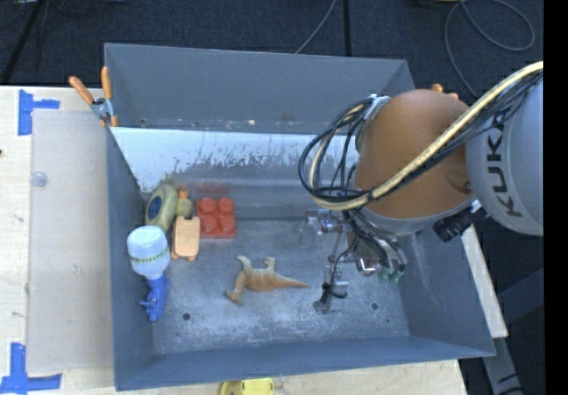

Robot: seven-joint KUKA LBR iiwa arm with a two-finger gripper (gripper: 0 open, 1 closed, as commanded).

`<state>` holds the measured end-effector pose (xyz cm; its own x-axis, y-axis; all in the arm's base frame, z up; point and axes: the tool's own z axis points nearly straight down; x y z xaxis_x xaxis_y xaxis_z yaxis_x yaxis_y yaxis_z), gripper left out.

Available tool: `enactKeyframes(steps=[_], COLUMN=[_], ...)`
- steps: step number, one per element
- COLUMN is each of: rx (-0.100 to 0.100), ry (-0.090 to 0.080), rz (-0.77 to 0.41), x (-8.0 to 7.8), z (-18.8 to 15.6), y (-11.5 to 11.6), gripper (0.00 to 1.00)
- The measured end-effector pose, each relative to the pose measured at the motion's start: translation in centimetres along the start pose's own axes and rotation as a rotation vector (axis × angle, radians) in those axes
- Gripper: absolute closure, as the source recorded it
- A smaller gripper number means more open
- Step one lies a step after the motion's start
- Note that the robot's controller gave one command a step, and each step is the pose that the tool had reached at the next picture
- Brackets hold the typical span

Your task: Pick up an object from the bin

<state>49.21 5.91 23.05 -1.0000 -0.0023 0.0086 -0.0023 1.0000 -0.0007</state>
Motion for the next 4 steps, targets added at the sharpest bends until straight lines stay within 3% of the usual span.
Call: enactKeyframes(steps=[1,2,3,4], rx=[-0.001,0.003,-0.002,0.001], ry=[-0.002,-0.001,0.000,0.002], rz=[0.016,-0.068,-0.213,-0.090], x=[-1.7,-1.5,0.0,-0.6], z=[1.8,5.0,8.2,10.6], y=[-1.6,0.8,3.3,2.8], gripper=[0.00,0.00,0.00,0.00])
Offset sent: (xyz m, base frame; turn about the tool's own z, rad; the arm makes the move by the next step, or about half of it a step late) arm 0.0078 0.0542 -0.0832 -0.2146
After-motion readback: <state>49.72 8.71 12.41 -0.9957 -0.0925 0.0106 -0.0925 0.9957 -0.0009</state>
